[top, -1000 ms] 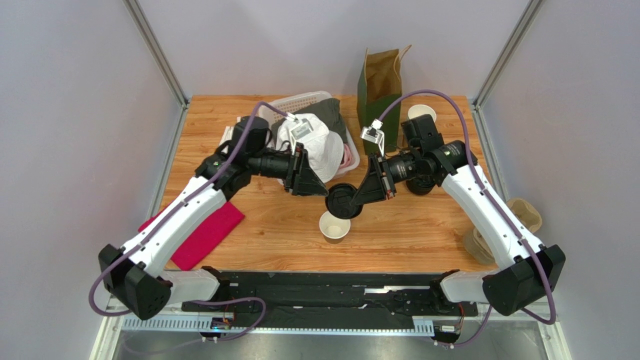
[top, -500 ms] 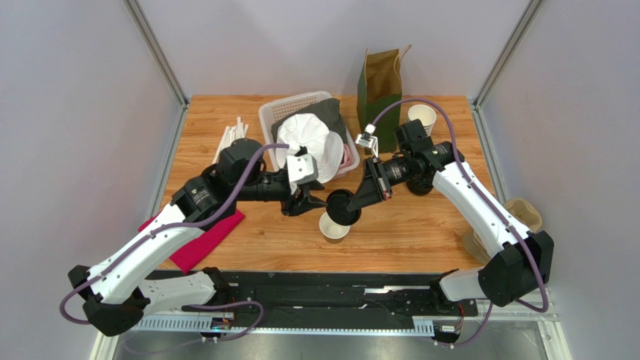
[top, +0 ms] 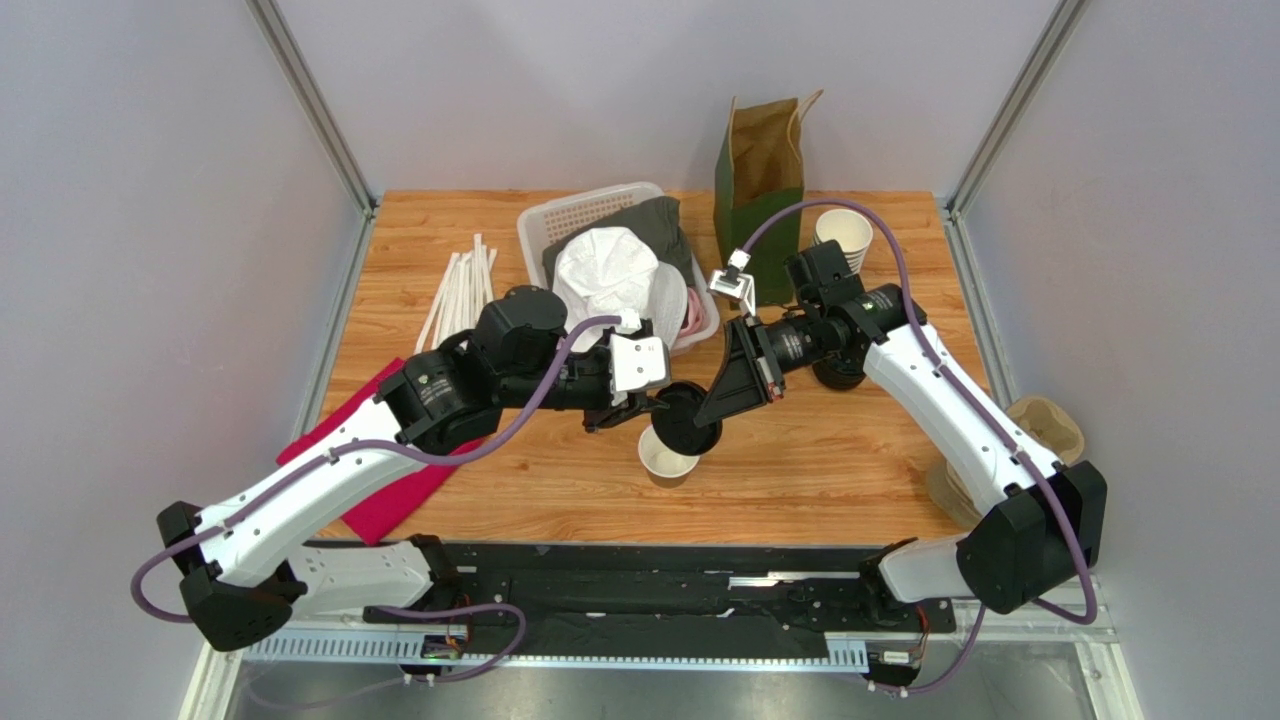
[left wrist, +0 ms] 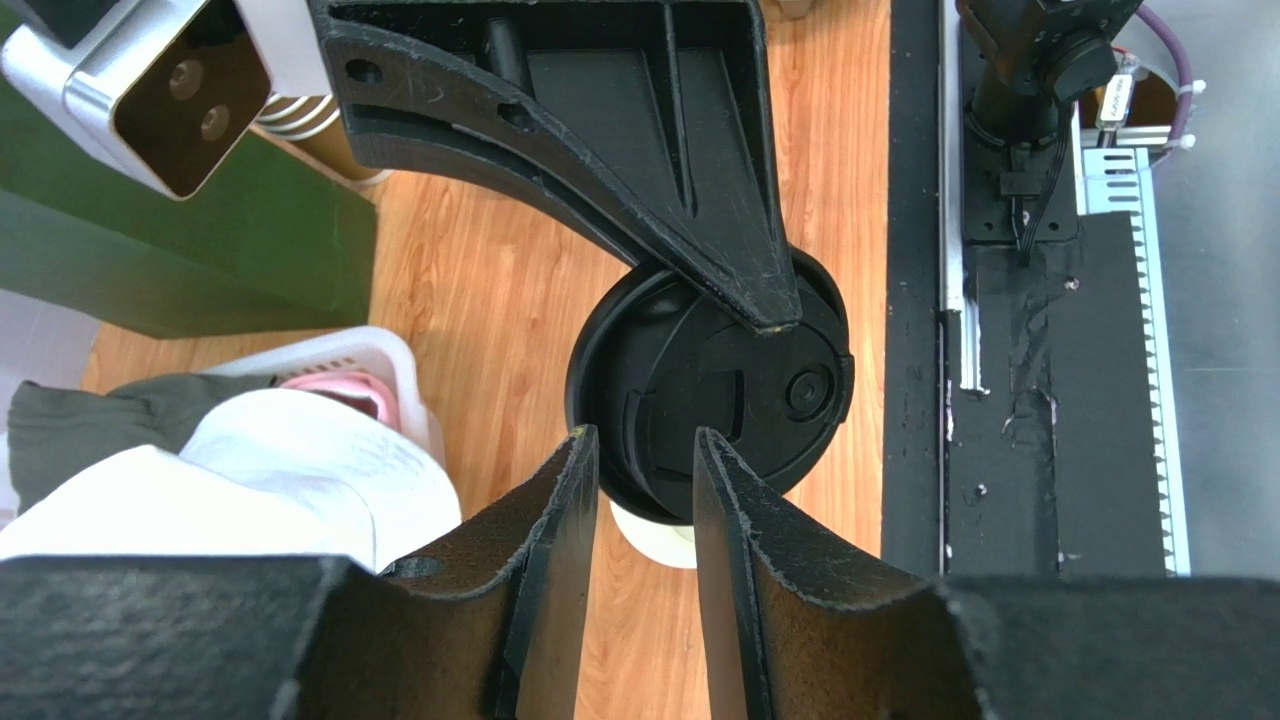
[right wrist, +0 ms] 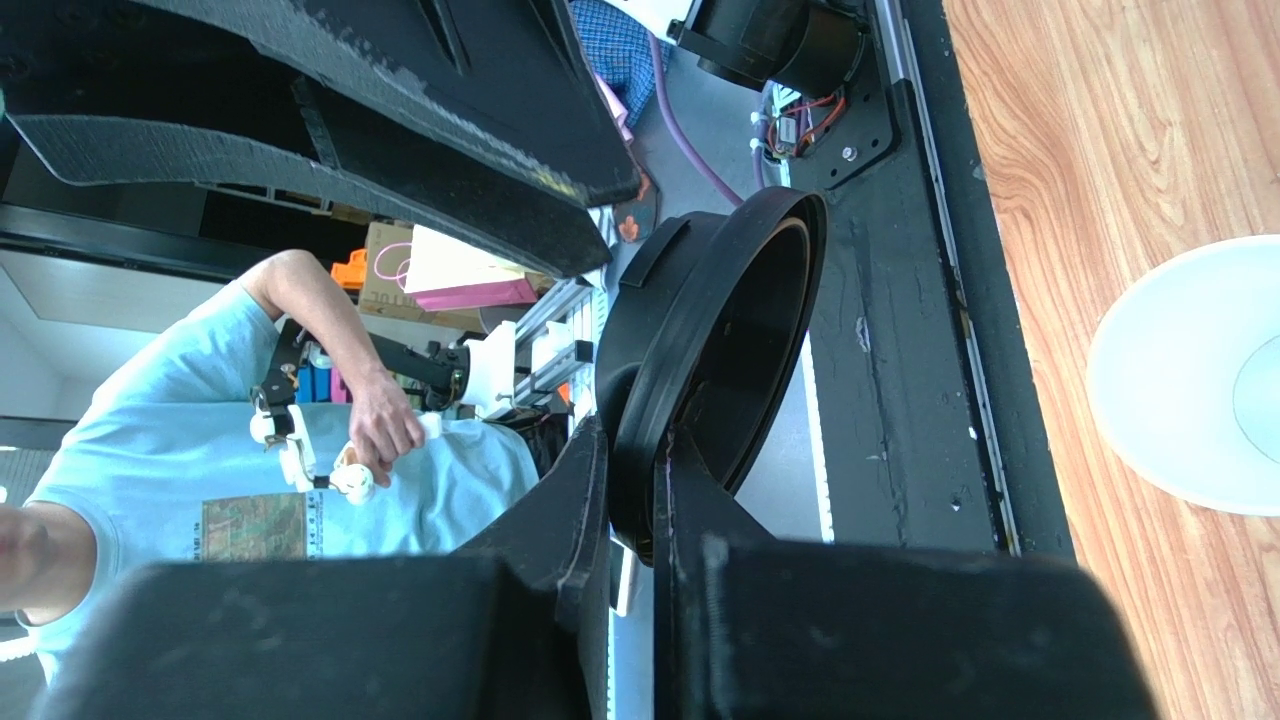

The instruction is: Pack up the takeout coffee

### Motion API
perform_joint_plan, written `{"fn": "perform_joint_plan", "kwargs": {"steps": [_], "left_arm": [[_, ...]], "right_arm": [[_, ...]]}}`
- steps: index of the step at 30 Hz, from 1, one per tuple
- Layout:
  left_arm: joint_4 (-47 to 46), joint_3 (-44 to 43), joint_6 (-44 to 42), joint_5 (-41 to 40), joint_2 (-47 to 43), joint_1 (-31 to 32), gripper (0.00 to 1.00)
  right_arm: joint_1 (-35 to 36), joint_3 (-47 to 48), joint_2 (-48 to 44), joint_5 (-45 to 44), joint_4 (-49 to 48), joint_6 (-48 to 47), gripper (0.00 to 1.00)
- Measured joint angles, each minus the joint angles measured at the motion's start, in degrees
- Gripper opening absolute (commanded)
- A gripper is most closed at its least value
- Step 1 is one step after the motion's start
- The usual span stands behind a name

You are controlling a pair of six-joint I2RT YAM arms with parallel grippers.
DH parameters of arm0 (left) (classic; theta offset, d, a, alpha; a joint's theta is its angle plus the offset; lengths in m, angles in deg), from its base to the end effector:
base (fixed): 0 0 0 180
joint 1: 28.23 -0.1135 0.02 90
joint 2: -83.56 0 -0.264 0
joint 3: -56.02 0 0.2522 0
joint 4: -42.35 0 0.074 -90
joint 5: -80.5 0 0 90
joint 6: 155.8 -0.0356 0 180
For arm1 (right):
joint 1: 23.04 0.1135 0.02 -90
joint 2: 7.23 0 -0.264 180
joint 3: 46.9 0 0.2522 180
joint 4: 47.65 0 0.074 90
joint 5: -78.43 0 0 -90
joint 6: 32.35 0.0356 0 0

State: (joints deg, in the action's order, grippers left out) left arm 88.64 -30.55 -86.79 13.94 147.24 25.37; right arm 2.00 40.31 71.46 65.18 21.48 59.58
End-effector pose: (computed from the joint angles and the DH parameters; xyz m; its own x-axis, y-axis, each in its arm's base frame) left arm 0.1270 -0.1961 0.4059 0.1221 0.3882 -0.9134 0.9762 0.1195 0.1812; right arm 0.2190 0.1406 0.3382 -0.8068 -0.3684 -0.4619 -0.5029 0.0179 0.8642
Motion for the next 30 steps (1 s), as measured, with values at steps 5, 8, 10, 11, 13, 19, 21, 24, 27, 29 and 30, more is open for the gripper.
{"fn": "perform_joint_plan", "kwargs": {"steps": [5, 8, 10, 11, 13, 19, 21, 24, 27, 29, 30], "left_arm": [[-0.2, 0.0, -0.4, 0.0, 1.1, 0.5, 0.36], [-0.2, 0.0, -0.8, 0.0, 1.6, 0.7, 0.32], [-0.3, 0.0, -1.0, 0.0, 2.0, 0.7, 0.28], [-0.3, 0.0, -1.1, 0.0, 2.1, 0.7, 0.24], [-0.5, 0.0, -1.1, 0.0, 2.3, 0.7, 0.20], [-0.6, 0.0, -1.0, 0.5, 2.4, 0.7, 0.01], [-0.5, 0.0, -1.0, 0.7, 2.4, 0.7, 0.00], [-0.5, 0.0, -1.0, 1.0, 2.4, 0.7, 0.00], [-0.5, 0.1, -1.0, 1.0, 2.4, 0.7, 0.00], [-0.5, 0.1, -0.8, 0.9, 2.4, 0.7, 0.00], [-0.5, 0.1, -0.8, 0.9, 2.4, 0.7, 0.00]], "right_arm": [[0.1, 0.0, 0.0, 0.3, 0.0, 0.0, 0.00], [0.1, 0.0, 0.0, 0.4, 0.0, 0.0, 0.00], [0.1, -0.1, 0.0, 0.5, 0.0, 0.0, 0.00], [0.1, -0.2, 0.0, 0.5, -0.1, 0.0, 0.00], [0.1, -0.5, 0.0, 0.6, -0.1, 0.0, 0.00], [0.2, -0.8, 0.0, 1.0, 0.0, 0.0, 0.00], [0.2, -0.8, 0.0, 1.0, 0.0, 0.0, 0.00], [0.2, -0.8, 0.0, 1.0, 0.1, 0.0, 0.00], [0.2, -0.8, 0.0, 1.0, 0.1, 0.0, 0.01], [0.2, -0.8, 0.0, 0.9, 0.1, 0.2, 0.13], [0.2, -0.8, 0.0, 0.9, 0.1, 0.3, 0.21]]}}
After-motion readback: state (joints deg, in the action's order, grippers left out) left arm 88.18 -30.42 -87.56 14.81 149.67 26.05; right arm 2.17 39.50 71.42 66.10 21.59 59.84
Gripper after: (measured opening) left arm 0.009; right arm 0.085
